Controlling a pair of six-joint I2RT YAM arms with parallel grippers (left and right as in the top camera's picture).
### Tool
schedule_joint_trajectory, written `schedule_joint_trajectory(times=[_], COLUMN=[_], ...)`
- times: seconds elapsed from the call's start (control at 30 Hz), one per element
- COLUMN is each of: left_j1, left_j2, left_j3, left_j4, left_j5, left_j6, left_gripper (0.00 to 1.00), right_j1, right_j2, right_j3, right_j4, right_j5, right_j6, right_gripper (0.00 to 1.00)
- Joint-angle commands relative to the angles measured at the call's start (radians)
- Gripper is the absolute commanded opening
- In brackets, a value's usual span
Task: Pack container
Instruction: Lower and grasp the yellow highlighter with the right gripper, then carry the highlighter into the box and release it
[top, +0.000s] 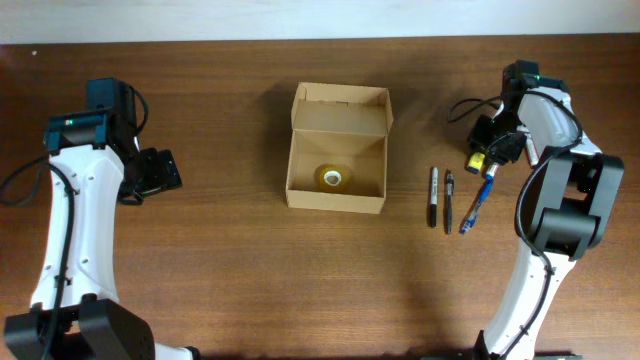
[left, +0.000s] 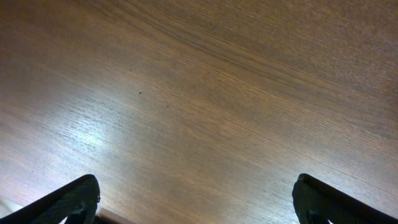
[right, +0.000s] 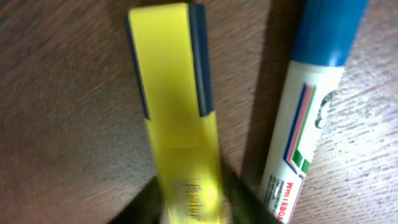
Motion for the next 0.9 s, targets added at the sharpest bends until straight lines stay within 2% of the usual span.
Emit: schedule_joint_trajectory(times=[0.0, 0.17, 0.33, 0.53, 0.7, 0.87], left_j1=[0.005, 0.005, 0.005, 0.005, 0.005, 0.005], left_j2=[-0.026, -0.026, -0.026, -0.026, -0.026, -0.026], left_j3=[-0.002, -0.002, -0.002, -0.002, -0.002, -0.002], left_j4=[0.002, 0.002, 0.002, 0.002, 0.002, 0.002], left_j5=[0.007, 0.007, 0.007, 0.007, 0.007, 0.007], left_j6=[0.016, 0.016, 0.016, 0.016, 0.016, 0.016], left_gripper=[1.0, 1.0, 1.0, 1.0, 1.0, 1.0], right_j1=[0.0, 0.0, 0.001, 0.001, 0.026, 0.115], right_j2=[0.021, 0.021, 0.02, -0.015, -0.076, -0.123], right_j3=[0.001, 0.001, 0.002, 0.057, 0.209, 0.435], right_j4=[0.006, -0.01, -0.023, -0.026, -0.089, -0.23], right_j5=[0.015, 0.015, -0.001, -0.127, -0.163, -0.162], right_j6=[-0.005, -0.005, -0.008, -0.096, -0.169, -0.296], right_gripper=[0.24, 0.04, 0.04, 0.04, 0.04, 0.04])
